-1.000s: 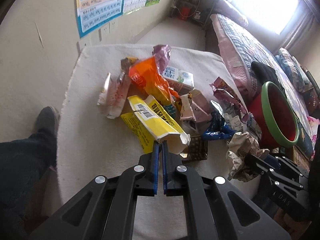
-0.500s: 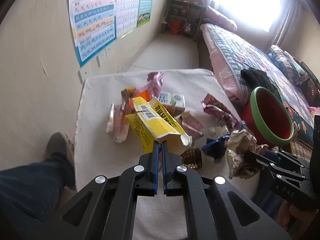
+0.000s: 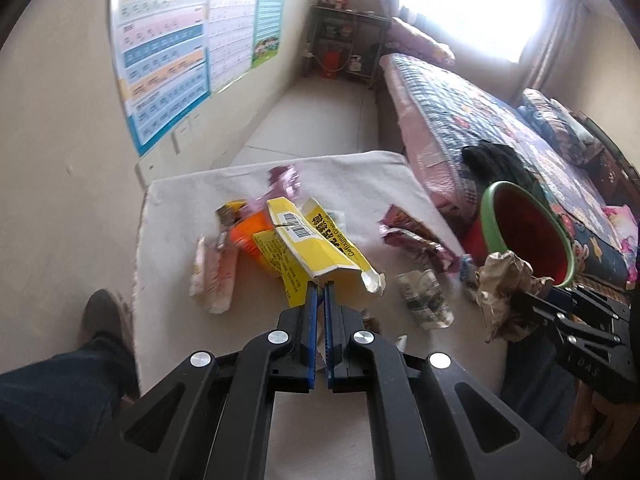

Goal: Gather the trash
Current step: 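Carry the yellow box and foil ball to the red bucket and release both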

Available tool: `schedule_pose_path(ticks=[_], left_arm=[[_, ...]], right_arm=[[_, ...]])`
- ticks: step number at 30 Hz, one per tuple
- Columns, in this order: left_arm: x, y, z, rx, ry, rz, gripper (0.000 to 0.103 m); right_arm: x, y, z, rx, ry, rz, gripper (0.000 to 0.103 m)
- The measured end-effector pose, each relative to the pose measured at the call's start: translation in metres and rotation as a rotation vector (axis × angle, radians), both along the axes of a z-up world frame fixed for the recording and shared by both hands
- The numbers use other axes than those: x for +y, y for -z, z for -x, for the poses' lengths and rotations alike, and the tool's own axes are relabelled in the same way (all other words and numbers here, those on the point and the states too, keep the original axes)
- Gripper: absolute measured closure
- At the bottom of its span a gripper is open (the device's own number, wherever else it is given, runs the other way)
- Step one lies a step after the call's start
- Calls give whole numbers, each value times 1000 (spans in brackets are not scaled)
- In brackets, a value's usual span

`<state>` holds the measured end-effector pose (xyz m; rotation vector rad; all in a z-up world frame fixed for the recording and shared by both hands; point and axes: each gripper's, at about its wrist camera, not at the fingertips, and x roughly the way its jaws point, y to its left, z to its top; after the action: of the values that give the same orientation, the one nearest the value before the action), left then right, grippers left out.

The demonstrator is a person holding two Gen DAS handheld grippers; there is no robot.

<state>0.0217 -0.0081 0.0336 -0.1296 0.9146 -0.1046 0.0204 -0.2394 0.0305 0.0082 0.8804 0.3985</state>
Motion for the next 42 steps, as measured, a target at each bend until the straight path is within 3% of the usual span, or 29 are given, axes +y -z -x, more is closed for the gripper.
schedule_pose_path(ticks=[14, 24, 37, 40, 41, 42], left_arm=[[-117, -37, -42, -94, 264, 44, 103], [-209, -41, -65, -95, 491, 95, 103], [-265, -29, -107, -40, 580, 147, 102], [-272, -19, -118, 4, 594, 186, 95], [-273, -18, -120, 7, 592, 185, 88], [-274, -17, -122, 10, 591, 186, 71]], right_arm=[[-101, -28, -25, -82, 271, 21, 72], [-174, -32, -43, -108, 420, 63, 72], [-221, -15, -62, -81, 503, 90, 70], [-228, -7, -68, -62, 513, 98, 61], [-229, -5, -69, -58, 515, 99, 57], [-229, -4, -69, -60, 521, 104, 44]])
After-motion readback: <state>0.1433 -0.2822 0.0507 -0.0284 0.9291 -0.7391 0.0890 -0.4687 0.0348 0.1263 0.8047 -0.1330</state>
